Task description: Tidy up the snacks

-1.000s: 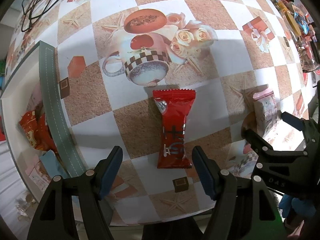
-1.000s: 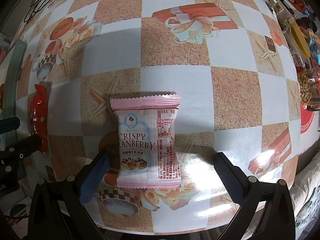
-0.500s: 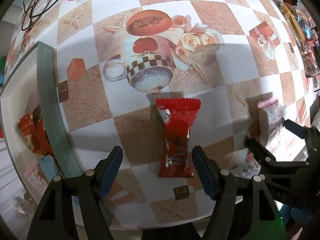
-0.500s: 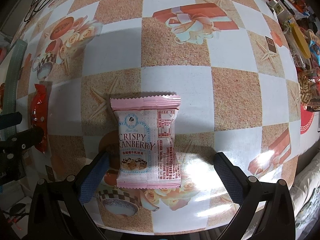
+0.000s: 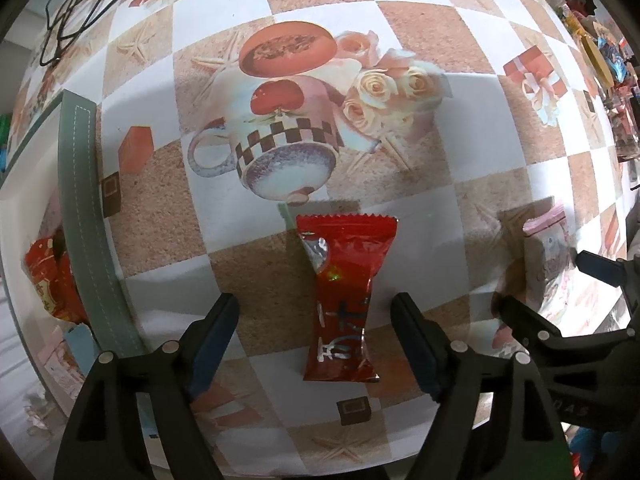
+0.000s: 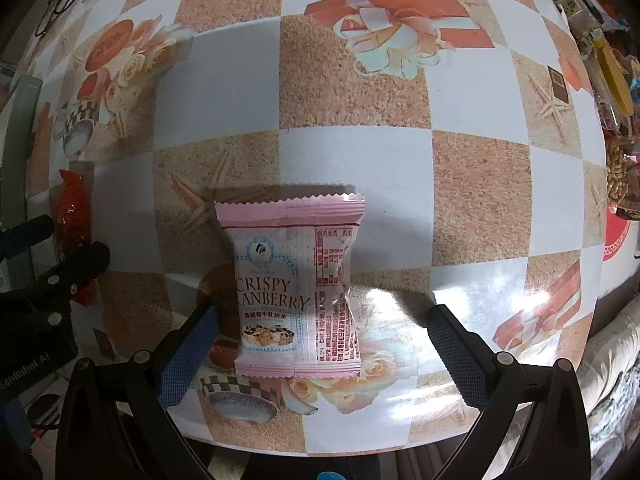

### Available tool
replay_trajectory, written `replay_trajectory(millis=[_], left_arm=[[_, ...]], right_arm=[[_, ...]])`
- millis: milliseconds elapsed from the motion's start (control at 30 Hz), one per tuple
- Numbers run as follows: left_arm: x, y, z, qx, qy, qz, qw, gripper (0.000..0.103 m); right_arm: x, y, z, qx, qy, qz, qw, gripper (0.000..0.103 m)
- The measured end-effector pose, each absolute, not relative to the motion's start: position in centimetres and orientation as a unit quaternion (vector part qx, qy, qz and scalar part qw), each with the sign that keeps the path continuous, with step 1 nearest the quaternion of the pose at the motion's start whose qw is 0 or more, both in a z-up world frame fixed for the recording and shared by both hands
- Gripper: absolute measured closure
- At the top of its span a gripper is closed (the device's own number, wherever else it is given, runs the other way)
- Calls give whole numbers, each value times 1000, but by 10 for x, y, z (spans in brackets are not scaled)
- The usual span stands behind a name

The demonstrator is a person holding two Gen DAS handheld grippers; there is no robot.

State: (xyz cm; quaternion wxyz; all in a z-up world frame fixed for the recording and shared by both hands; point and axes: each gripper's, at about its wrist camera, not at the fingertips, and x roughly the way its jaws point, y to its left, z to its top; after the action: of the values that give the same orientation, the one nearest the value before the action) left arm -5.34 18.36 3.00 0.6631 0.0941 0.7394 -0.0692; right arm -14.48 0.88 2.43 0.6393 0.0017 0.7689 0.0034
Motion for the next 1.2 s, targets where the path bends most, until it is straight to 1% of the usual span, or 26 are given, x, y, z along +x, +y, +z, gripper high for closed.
replay_trajectory(millis=[367,833,1200], left_arm=[[-54,181,27,94,739,-69,664,21],[-69,173,32,94,739,-69,663,17],[-75,172,31,94,740,-68,662,17]], right_arm=[[-133,10,23,2,766,4,643,0],[-146,8,27,3,761,2,648,0],[-145,8,26,3,760,2,650,0]])
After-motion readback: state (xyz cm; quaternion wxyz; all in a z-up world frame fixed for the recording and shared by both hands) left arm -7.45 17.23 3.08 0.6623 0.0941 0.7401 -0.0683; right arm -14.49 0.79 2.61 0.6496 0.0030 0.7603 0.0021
